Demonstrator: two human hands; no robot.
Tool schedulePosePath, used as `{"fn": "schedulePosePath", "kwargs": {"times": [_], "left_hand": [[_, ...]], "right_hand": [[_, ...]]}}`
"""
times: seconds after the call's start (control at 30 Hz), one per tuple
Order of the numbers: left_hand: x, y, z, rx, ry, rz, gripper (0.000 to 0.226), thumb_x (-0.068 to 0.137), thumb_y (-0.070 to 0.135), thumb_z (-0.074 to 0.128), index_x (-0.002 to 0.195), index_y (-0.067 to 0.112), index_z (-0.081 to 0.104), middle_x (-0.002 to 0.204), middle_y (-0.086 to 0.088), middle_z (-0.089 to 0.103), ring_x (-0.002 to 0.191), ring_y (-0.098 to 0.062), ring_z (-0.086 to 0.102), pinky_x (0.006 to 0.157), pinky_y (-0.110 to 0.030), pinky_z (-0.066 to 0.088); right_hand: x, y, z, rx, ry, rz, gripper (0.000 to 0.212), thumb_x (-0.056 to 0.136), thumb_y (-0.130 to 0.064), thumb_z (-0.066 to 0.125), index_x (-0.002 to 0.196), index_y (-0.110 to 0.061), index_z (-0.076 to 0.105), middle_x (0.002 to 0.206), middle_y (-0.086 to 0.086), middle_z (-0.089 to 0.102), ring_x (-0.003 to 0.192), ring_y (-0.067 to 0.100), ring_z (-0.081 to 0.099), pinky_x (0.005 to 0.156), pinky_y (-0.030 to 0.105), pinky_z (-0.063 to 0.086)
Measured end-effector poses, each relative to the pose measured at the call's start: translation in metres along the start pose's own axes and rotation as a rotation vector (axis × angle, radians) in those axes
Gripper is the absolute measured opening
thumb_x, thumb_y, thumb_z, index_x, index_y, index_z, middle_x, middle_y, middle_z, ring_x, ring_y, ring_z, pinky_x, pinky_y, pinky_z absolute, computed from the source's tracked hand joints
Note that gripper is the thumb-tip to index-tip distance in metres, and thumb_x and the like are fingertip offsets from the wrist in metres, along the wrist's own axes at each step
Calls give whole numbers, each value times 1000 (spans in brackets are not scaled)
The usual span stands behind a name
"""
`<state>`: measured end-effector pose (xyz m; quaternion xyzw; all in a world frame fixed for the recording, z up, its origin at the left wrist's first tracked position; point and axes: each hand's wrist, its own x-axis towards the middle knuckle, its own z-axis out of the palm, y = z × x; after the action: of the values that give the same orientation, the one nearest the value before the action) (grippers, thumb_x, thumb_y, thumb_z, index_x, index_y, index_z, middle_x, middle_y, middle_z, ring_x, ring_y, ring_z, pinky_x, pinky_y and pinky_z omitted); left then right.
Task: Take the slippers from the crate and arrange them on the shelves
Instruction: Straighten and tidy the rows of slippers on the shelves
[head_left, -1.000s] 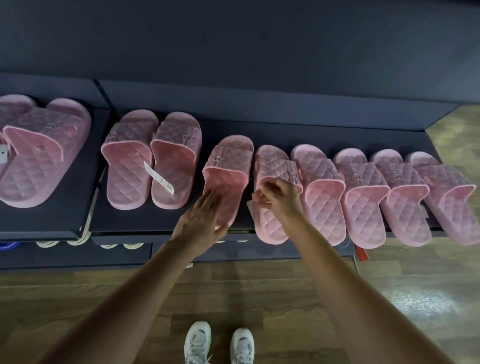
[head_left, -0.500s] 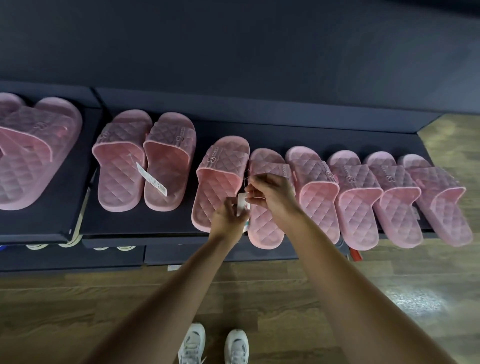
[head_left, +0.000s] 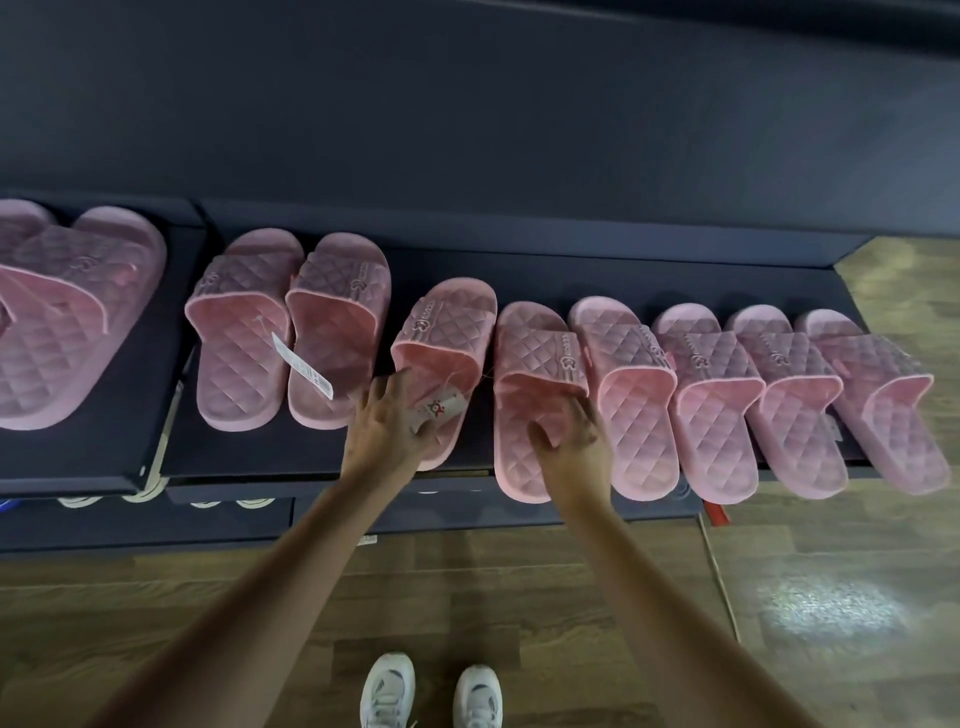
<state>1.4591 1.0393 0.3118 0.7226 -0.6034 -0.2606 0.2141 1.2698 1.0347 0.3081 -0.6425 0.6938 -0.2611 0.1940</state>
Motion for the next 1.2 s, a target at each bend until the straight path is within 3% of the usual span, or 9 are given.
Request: {"fn": "schedulePosePath", "kwargs": {"times": [0.1, 0.2, 0.37, 0.47, 0.57, 0.63, 0.8, 0.97, 1.2], "left_hand": [[3, -5, 9, 74, -133, 155, 74, 84, 28, 64, 145, 10, 26, 150, -10, 30, 141, -27, 20, 114, -37, 19], [-1, -14, 24, 207, -188, 241, 71, 93, 41, 46, 149, 16, 9, 157, -5, 6, 144, -22, -9, 115, -32, -7], [-6, -10, 33, 176, -121, 244, 81, 77, 54, 0, 148, 18, 13, 157, -5, 10, 135, -14, -15, 108, -26, -9], [-1, -8, 36, 188, -90, 225, 58, 96, 40, 24, 149, 18, 14, 157, -3, 12, 145, -19, -3, 113, -26, 0], [1, -8, 38, 117, -58, 250, 56, 97, 25, 39, 148, 16, 16, 156, -4, 13, 145, -24, 1, 114, -30, 0], [0, -10, 41, 105, -29, 292, 58, 94, 30, 39, 145, 9, 22, 152, -9, 21, 142, -30, 7, 113, -37, -1], [7, -8, 50, 235, -29, 285, 79, 68, 4, 79, 136, -3, 40, 136, -25, 46, 130, -38, 30, 103, -54, 15], [22, -4, 48, 261, -46, 260, 70, 98, 24, 43, 145, 14, -8, 157, -8, -1, 134, -15, -21, 109, -28, -18], [46, 6, 45, 345, -54, 197, 70, 99, 29, 38, 147, 10, -9, 157, -9, -7, 144, -24, -12, 109, -29, -17]], "right_hand": [[-16, 10, 11, -25, -158, -47, 62, 77, -32, 68, 126, 2, 53, 133, 21, 50, 127, 37, 43, 99, 43, 42], [-24, 18, 20, -49, -289, -108, 80, 78, -55, 44, 137, -3, 41, 147, 17, 34, 141, 33, 11, 113, 47, 18], [-12, 15, 31, -45, -244, -99, 75, 78, -50, 51, 132, 1, 46, 140, 24, 41, 135, 47, 23, 107, 56, 24], [-1, 7, 34, -53, -254, -125, 71, 82, -36, 64, 138, -1, 38, 148, 21, 31, 141, 42, 11, 113, 56, 18], [8, 6, 36, -82, -313, -134, 72, 89, -30, 59, 146, -10, 21, 156, 11, 11, 144, 29, -8, 119, 42, 3], [13, 8, 39, -103, -316, -135, 74, 90, -33, 57, 148, -13, 16, 157, 8, 5, 144, 25, -12, 117, 37, -2], [29, 6, 44, -122, -347, -122, 74, 90, -32, 57, 148, -15, 14, 157, 5, 2, 143, 22, -15, 118, 37, -1], [47, 8, 47, -114, -321, -176, 73, 89, -31, 59, 147, -12, 19, 157, 8, 8, 144, 25, -10, 118, 45, 7], [66, 3, 49, -89, -293, -163, 71, 89, -31, 60, 146, -10, 23, 156, 9, 11, 144, 26, -7, 118, 45, 10]]}}
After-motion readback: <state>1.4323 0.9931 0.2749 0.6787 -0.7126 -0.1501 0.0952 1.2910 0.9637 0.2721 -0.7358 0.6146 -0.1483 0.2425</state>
